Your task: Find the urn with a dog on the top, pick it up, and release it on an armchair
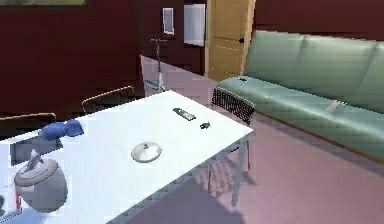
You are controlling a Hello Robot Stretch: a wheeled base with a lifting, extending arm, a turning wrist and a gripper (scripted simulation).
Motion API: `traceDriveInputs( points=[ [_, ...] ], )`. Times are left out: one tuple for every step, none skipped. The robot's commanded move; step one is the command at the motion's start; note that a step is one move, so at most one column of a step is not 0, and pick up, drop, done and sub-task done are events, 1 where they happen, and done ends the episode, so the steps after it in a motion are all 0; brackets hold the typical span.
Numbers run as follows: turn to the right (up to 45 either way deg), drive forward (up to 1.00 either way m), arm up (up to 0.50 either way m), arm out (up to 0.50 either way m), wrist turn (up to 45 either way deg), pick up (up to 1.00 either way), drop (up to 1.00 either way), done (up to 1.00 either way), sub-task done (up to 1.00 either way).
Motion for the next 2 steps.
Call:
traceDriveInputs(
  points=[
    [39.0, 0.00, 0.00, 0.00, 0.0, 0.00, 0.00, 0.00, 0.00],
    [0.0, 0.05, 0.00, 0.00, 0.0, 0.00, 0.00, 0.00, 0.00]
  ],
)
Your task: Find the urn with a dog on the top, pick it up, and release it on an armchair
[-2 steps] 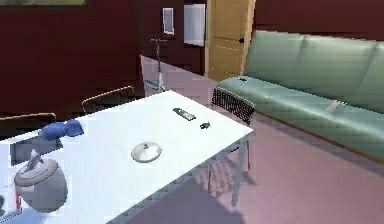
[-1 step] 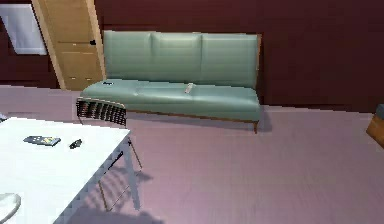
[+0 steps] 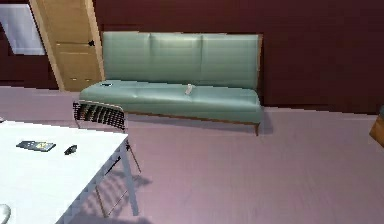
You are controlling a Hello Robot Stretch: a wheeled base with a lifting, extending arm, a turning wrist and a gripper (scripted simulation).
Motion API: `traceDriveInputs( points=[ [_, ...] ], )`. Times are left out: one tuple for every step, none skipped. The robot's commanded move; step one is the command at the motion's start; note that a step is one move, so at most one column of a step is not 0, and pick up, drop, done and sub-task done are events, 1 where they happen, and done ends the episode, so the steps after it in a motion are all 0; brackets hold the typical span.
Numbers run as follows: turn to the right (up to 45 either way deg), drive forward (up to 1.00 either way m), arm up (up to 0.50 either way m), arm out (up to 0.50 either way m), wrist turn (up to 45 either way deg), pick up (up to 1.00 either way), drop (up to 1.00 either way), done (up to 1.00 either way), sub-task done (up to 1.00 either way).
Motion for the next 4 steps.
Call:
traceDriveInputs(
  points=[
    [-33.0, 0.00, 0.00, 0.00, 0.0, 0.00, 0.00, 0.00, 0.00],
    [0.0, 0.05, 0.00, 0.00, 0.0, 0.00, 0.00, 0.00, 0.00],
    [-45.0, 0.00, 0.00, 0.00, 0.0, 0.00, 0.00, 0.00, 0.00],
    [-45.0, 0.00, 0.00, 0.00, 0.0, 0.00, 0.00, 0.00, 0.00]
  ],
)
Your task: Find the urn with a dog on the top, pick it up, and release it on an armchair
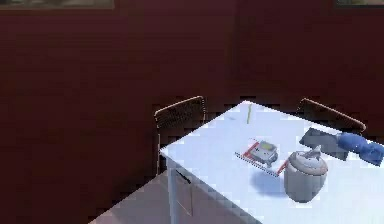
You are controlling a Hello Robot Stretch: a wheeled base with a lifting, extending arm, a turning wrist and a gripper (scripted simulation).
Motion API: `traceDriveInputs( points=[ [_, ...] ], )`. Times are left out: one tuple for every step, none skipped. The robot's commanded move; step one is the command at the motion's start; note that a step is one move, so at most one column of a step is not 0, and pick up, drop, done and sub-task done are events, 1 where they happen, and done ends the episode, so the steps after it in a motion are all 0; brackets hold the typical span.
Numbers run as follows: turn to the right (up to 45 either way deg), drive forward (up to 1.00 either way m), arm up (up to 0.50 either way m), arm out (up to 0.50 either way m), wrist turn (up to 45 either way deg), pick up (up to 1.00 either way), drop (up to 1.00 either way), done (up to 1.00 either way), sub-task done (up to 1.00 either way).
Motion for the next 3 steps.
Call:
traceDriveInputs(
  points=[
    [-45.0, 0.00, 0.00, 0.00, 0.0, 0.00, 0.00, 0.00, 0.00],
    [-9.0, 0.00, 0.00, 0.00, 0.0, 0.00, 0.00, 0.00, 0.00],
    [0.0, 0.00, 0.50, 0.00, 0.0, 0.00, 0.00, 0.00, 0.00]
  ],
)
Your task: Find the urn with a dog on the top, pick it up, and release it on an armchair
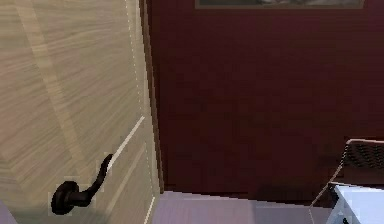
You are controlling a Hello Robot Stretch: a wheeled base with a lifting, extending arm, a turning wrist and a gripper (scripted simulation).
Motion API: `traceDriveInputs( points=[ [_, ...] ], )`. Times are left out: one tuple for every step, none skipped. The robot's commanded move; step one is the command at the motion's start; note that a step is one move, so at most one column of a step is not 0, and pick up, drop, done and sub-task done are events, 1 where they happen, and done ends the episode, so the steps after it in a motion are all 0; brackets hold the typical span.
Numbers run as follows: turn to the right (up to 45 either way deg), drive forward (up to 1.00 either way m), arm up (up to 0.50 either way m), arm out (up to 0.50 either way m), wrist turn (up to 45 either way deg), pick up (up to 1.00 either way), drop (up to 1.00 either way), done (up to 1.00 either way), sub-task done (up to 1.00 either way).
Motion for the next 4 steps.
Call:
traceDriveInputs(
  points=[
    [0.0, 0.00, 0.38, 0.00, 0.0, 0.00, 0.00, 0.00, 0.00],
    [0.0, 0.00, 0.00, 0.38, 0.0, 0.00, 0.00, 0.00, 0.00],
    [0.0, 0.00, 0.00, 0.00, 45.0, 0.00, 0.00, 0.00, 0.00],
    [0.0, 0.00, 0.00, 0.00, 45.0, 0.00, 0.00, 0.00, 0.00]
  ],
)
